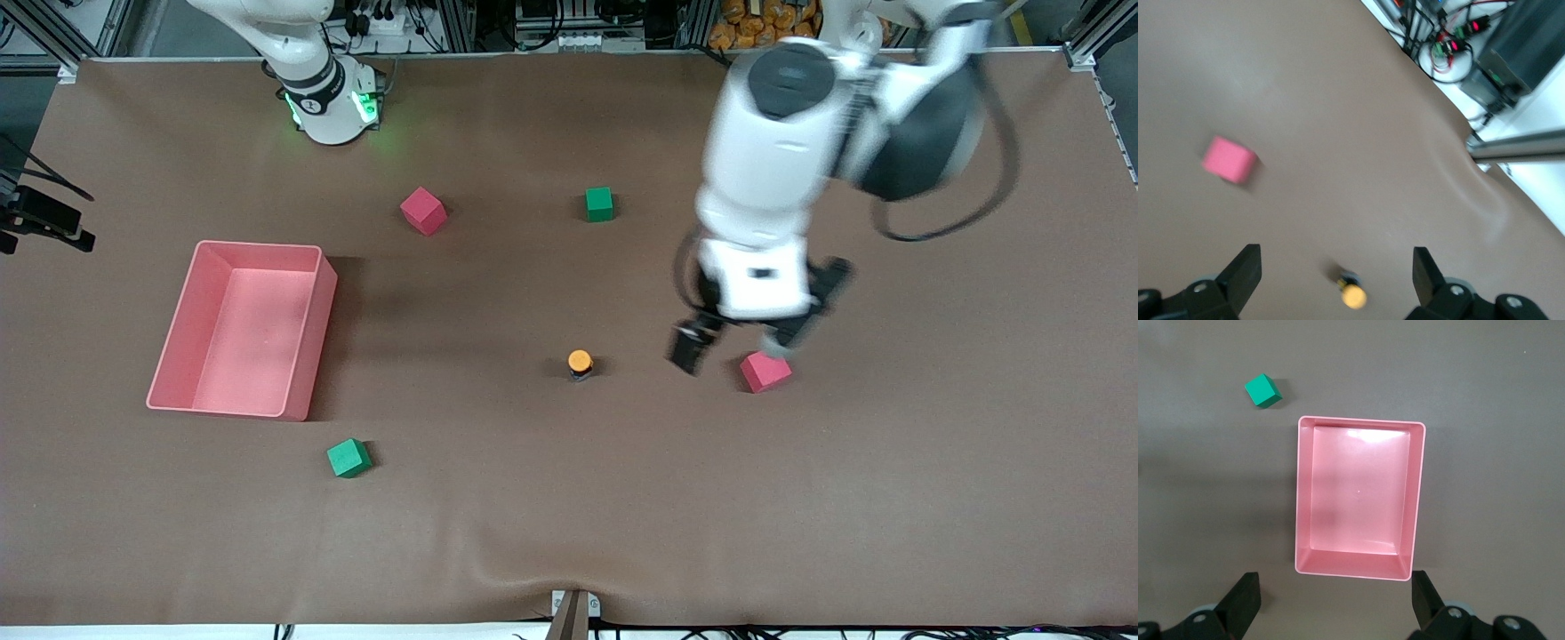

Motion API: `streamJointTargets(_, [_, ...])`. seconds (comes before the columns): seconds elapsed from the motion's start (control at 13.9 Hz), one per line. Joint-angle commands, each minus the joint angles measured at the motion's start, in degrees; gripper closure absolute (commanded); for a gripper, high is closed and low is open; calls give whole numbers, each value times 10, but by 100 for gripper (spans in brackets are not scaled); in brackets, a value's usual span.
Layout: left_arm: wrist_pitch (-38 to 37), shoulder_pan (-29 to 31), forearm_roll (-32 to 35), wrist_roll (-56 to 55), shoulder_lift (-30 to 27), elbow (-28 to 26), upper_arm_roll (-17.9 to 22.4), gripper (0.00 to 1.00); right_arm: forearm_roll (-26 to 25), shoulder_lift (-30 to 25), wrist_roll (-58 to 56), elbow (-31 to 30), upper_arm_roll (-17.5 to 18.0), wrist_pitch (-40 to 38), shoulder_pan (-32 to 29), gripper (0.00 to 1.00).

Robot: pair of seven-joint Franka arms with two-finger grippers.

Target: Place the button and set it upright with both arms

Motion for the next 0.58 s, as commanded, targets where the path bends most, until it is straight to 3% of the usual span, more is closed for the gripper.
streamJointTargets(0.0, [-37,64,-14,79,-26,-17,-10,0,-6,1,0,6,8,-6,-10,0])
streamJointTargets(0.22, [-59,127,-43,153,-43,-17,-11,0,-11,1,2,5,9,-6,-7,0])
streamJointTargets(0.51, [-110,169,-45,242,-64,-17,-9,0,-11,1,3,5,9,-6,-10,0])
